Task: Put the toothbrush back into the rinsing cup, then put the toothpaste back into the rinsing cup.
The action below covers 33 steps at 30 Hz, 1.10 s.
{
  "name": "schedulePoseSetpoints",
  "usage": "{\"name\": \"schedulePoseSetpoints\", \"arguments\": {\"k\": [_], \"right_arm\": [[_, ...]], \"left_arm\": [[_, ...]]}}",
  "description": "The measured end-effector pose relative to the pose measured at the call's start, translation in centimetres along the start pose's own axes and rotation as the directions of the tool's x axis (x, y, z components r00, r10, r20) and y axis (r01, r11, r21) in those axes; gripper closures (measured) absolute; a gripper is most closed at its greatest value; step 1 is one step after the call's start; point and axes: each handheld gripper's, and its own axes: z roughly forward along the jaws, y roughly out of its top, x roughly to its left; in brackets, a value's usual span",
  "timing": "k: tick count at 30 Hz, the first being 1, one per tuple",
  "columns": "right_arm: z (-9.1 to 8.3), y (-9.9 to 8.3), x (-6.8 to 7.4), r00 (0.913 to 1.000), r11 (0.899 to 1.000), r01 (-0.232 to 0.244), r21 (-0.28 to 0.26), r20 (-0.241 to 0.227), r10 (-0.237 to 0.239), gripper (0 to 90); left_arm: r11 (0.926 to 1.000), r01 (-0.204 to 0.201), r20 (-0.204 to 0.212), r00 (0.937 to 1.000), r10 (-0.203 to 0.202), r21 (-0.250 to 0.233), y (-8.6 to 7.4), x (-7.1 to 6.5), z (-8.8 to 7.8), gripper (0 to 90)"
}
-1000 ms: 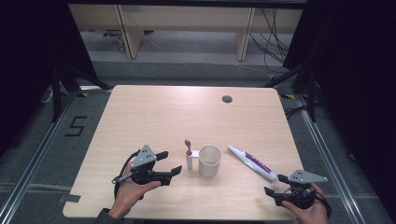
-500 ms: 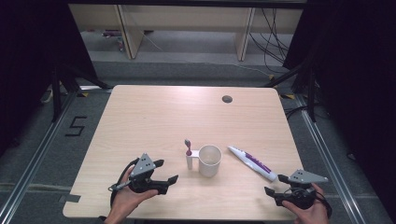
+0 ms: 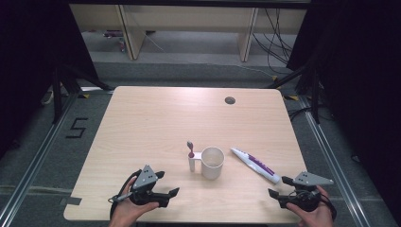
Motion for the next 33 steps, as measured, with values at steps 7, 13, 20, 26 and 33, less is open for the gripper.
{"name": "schedulePoseSetpoints", "arguments": {"k": [7,13,20,26,33], "right_arm": [[0.0,0.0,0.1,0.9997,1.0,-0.023,0.004,-0.01,0.023,24.6],[-0.1,0.0,0.0,1.0,1.0,0.006,-0.002,0.004,-0.006,24.6],[-0.1,0.0,0.3,1.0,1.0,-0.001,0.007,0.002,0.001,24.6],[0.0,0.4,0.5,1.0,1.0,0.002,0.009,-0.004,-0.002,24.6],[0.1,2.8,0.5,0.9984,0.997,0.053,0.062,0.019,-0.054,24.8]], "left_arm": [[0.9998,0.003,-0.006,1.0,-0.003,0.017,-0.6,-0.3,-0.1,19.7],[0.9986,-0.025,-0.027,0.9993,0.026,0.046,-1.4,-0.7,-0.5,18.8],[0.997,-0.037,-0.034,0.9986,0.04,0.068,-2.2,-1.2,-1.2,17.6],[0.9967,-0.022,-0.028,0.9993,0.024,0.078,-2.7,-1.4,-1.1,16.7],[0.9956,-0.035,-0.03,0.9988,0.038,0.087,-2.8,-1.8,-1.2,16.5]]}}
